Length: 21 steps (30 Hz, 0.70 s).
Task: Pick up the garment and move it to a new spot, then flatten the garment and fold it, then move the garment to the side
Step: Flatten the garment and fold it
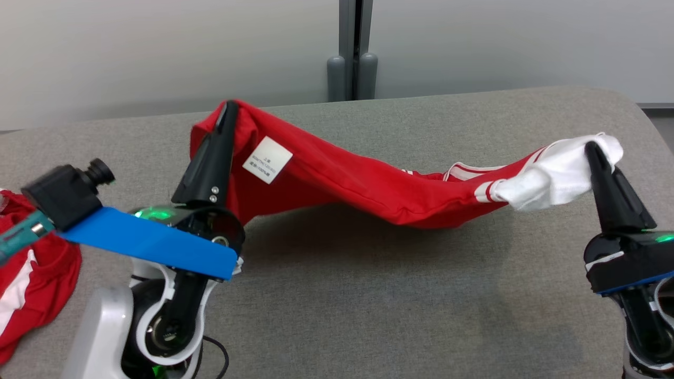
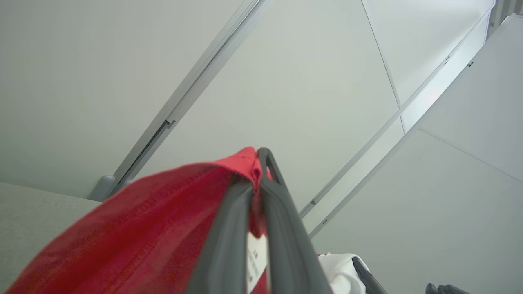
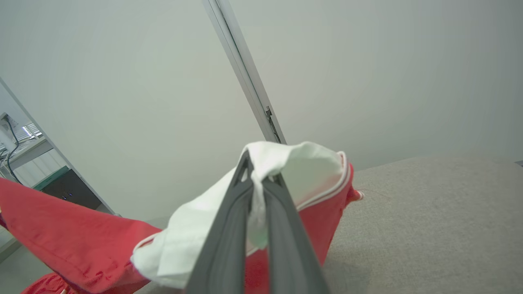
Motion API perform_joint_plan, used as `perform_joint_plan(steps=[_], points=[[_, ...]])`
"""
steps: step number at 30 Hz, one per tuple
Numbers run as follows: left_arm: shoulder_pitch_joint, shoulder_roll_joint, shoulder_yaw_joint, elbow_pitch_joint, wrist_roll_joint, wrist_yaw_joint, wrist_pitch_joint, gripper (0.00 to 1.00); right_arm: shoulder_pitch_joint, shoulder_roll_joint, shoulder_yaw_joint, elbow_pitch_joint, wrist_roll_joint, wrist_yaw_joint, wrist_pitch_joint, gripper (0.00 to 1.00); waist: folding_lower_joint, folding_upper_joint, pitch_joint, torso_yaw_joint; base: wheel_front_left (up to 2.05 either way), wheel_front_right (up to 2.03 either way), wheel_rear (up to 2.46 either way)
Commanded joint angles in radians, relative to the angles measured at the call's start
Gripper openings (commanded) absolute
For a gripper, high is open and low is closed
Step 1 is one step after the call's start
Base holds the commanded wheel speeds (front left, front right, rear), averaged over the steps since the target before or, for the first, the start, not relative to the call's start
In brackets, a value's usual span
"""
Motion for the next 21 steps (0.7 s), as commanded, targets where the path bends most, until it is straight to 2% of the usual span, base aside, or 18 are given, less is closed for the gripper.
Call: perform_joint_plan(steps=[1, 6, 10, 13, 16, 18, 21], points=[[-0.030, 0.007, 0.007, -0.027, -0.014, 0.006, 0.017, 0.00, 0.000, -0.003, -0.001, -0.041, 0.008, 0.000, 0.013, 0.00, 0.0000, -0.0002, 0.001, -0.004, 0.00, 0.00, 0.00], [-0.142, 0.031, 0.052, -0.108, -0.067, 0.036, 0.094, 0.00, -0.107, -0.003, 0.002, -0.177, -0.003, 0.000, 0.100, 0.00, 0.0000, -0.0002, 0.032, -0.022, 0.00, 0.00, 0.00], [-0.263, 0.078, 0.078, -0.075, -0.035, 0.043, 0.129, 0.00, -0.272, -0.003, 0.024, -0.165, 0.001, 0.000, 0.173, 0.00, 0.0000, -0.0002, 0.092, -0.049, 0.00, 0.00, 0.00], [-0.360, 0.104, 0.094, -0.012, -0.009, 0.041, 0.133, 0.00, -0.418, -0.003, 0.042, -0.091, -0.017, 0.000, 0.206, 0.00, 0.0000, -0.0002, 0.149, -0.065, 0.00, 0.00, 0.00], [-0.453, 0.127, 0.107, 0.078, 0.018, 0.027, 0.130, 0.00, -0.569, -0.002, 0.058, 0.036, -0.035, 0.000, 0.197, 0.00, 0.0000, -0.0002, 0.217, -0.078, 0.00, 0.00, 0.00], [-0.522, 0.137, 0.115, 0.146, 0.036, 0.013, 0.114, 0.00, -0.675, -0.023, 0.086, 0.127, -0.098, 0.000, 0.159, 0.00, 0.0000, -0.0002, 0.260, -0.085, 0.00, 0.00, 0.00], [-0.631, 0.146, 0.123, 0.250, 0.077, -0.015, 0.060, 0.00, -0.836, -0.029, 0.098, 0.269, -0.141, 0.000, 0.035, 0.00, 0.0000, -0.0002, 0.308, -0.086, 0.00, 0.00, 0.00]])
